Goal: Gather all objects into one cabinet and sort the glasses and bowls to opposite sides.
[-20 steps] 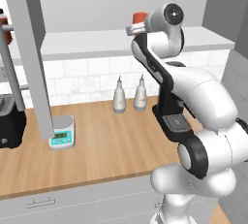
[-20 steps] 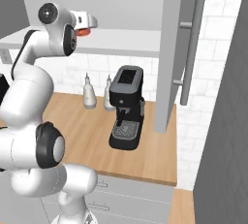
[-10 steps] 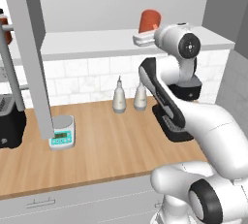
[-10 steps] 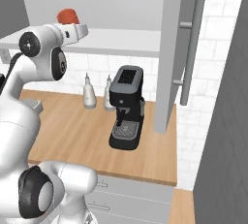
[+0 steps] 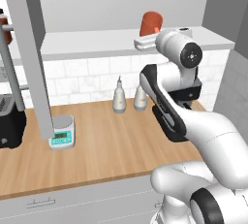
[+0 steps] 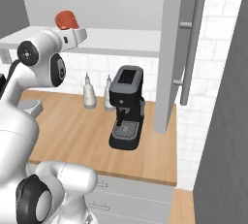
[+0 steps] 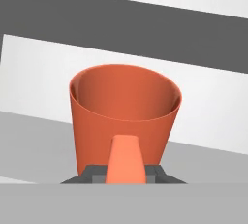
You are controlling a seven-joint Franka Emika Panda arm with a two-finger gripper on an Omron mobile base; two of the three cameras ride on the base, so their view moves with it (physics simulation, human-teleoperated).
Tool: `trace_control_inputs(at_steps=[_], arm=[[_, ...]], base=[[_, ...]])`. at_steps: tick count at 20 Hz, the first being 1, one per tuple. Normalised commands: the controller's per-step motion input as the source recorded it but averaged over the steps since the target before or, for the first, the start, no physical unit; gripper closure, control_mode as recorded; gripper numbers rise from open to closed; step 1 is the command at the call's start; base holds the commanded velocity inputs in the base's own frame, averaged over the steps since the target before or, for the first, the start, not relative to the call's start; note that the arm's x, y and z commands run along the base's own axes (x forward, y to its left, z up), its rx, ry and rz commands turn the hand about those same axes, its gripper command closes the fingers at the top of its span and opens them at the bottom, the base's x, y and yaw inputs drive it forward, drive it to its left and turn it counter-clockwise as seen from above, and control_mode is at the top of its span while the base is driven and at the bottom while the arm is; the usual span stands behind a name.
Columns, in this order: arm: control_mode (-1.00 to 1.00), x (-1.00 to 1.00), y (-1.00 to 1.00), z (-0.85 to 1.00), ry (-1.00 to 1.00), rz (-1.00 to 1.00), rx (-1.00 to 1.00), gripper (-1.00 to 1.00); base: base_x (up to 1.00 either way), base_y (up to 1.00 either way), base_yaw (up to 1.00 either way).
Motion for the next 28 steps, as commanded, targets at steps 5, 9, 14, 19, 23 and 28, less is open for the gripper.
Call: trace_control_inputs(at_steps=[5, 9, 14, 19, 23, 28], arm=[[1.00, -0.02, 0.00, 0.00, 0.00, 0.00, 0.00, 1.00], [1.00, 0.00, 0.00, 0.00, 0.00, 0.00, 0.00, 1.00], [1.00, 0.00, 0.00, 0.00, 0.00, 0.00, 0.00, 1.00], [1.00, 0.00, 0.00, 0.00, 0.00, 0.00, 0.00, 1.00], [1.00, 0.00, 0.00, 0.00, 0.00, 0.00, 0.00, 1.00], [1.00, 0.00, 0.00, 0.00, 0.00, 0.00, 0.00, 1.00]], base=[[-0.26, 0.00, 0.00], [-0.78, 0.00, 0.00], [-0.92, 0.00, -0.01], [-0.98, 0.00, -0.02], [-1.00, 0.00, -0.03], [-1.00, 0.00, -0.03]])
